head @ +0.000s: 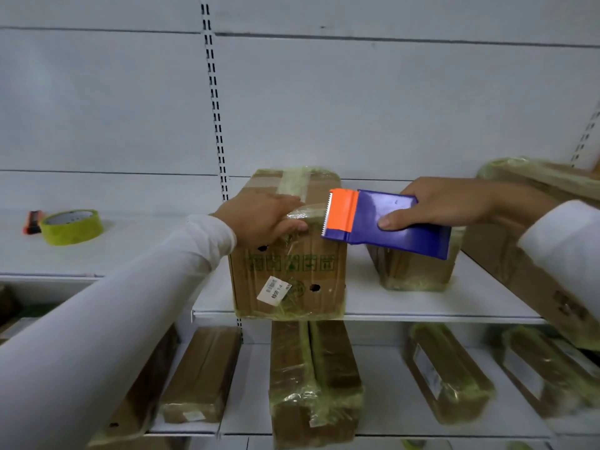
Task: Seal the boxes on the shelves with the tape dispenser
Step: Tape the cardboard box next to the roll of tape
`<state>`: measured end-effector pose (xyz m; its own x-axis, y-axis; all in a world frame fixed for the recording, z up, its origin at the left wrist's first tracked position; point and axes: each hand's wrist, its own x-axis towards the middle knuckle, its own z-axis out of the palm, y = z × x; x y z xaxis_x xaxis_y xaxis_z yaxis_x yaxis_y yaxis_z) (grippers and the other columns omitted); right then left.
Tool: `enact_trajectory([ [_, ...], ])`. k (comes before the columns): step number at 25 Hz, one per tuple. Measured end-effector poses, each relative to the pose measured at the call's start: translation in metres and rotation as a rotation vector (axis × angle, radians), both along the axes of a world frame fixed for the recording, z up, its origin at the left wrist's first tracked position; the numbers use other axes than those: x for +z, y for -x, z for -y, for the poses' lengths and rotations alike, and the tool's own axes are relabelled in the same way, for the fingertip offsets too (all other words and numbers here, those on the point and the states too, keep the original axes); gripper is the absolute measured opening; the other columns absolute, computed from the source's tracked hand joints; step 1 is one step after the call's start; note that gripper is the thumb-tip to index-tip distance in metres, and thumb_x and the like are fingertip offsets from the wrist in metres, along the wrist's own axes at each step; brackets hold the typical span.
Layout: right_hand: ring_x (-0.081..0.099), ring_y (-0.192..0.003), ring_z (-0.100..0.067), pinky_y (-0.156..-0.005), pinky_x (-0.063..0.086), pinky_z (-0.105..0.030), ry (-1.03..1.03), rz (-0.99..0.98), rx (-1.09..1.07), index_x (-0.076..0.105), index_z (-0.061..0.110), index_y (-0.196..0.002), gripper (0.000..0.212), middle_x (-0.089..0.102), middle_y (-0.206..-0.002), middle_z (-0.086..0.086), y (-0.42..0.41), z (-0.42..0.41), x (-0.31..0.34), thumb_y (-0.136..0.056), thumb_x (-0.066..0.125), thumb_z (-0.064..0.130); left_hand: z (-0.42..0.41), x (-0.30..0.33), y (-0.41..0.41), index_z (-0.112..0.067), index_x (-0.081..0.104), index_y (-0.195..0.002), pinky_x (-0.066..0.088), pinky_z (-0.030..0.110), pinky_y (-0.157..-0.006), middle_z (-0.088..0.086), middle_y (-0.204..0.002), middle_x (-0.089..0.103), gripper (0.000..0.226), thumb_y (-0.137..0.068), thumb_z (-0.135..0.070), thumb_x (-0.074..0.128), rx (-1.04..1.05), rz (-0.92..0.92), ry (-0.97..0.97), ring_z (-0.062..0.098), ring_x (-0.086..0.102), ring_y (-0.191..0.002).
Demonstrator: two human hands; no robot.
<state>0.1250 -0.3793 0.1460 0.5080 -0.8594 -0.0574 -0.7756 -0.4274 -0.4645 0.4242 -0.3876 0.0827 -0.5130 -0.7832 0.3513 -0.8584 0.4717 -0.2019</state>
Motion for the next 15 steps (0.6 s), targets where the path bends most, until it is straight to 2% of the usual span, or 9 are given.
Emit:
enact_trajectory([
  [6, 0.061, -0.047, -0.003, -0.046, 0.041, -0.013, 0.047, -0.056, -0.041, 0.07, 0.034, -0.066, 0.045, 0.07, -0.06, 0.007, 0.032, -0.006, 0.01, -0.061, 0.063, 0.079, -0.002, 0.002, -0.008, -0.025, 0.051, -0.126, 0.046, 0.034, -0.081, 0.004, -0.11, 0.066, 0.06, -0.088, -0.064, 0.025, -0.091, -0.062, 0.006, 0.026, 0.06, -0.097],
  [8, 0.062, -0.047, -0.003, -0.044, 0.041, -0.013, 0.046, -0.074, -0.087, 0.07, 0.034, -0.068, 0.046, 0.071, -0.061, 0.006, 0.039, -0.005, 0.006, -0.06, 0.069, 0.08, -0.002, 0.002, -0.003, -0.024, 0.052, -0.124, 0.045, 0.034, -0.08, 0.003, -0.11, 0.066, 0.063, -0.087, -0.067, 0.024, -0.1, -0.059, 0.007, 0.026, 0.06, -0.097],
  [11, 0.06, -0.046, -0.003, -0.052, 0.043, -0.02, 0.06, -0.055, -0.106, 0.071, 0.023, -0.067, 0.055, 0.07, -0.059, 0.005, 0.034, 0.006, -0.015, -0.056, 0.063, 0.076, -0.003, 0.0, 0.001, -0.025, 0.052, -0.123, 0.045, 0.035, -0.082, 0.003, -0.109, 0.064, 0.063, -0.087, -0.068, 0.025, -0.037, -0.055, 0.007, 0.025, 0.058, -0.098],
  [13, 0.06, -0.048, -0.005, -0.059, 0.044, -0.028, 0.051, -0.031, -0.126, 0.07, 0.016, -0.071, 0.063, 0.071, -0.062, 0.003, 0.031, 0.011, -0.026, -0.052, 0.062, 0.075, -0.005, -0.002, 0.002, -0.024, 0.053, -0.12, 0.042, 0.033, -0.077, 0.003, -0.106, 0.063, 0.06, -0.087, -0.067, 0.028, 0.006, -0.054, 0.013, 0.025, 0.057, -0.096],
  [15, 0.061, -0.049, -0.006, -0.06, 0.044, -0.03, 0.04, -0.027, -0.141, 0.069, 0.014, -0.071, 0.064, 0.071, -0.063, 0.002, 0.034, 0.012, -0.03, -0.052, 0.063, 0.075, -0.005, 0.002, 0.01, -0.02, 0.056, -0.113, 0.04, 0.032, -0.072, 0.004, -0.105, 0.064, 0.062, -0.086, -0.07, 0.029, 0.046, -0.011, 0.019, 0.026, 0.059, -0.093],
])
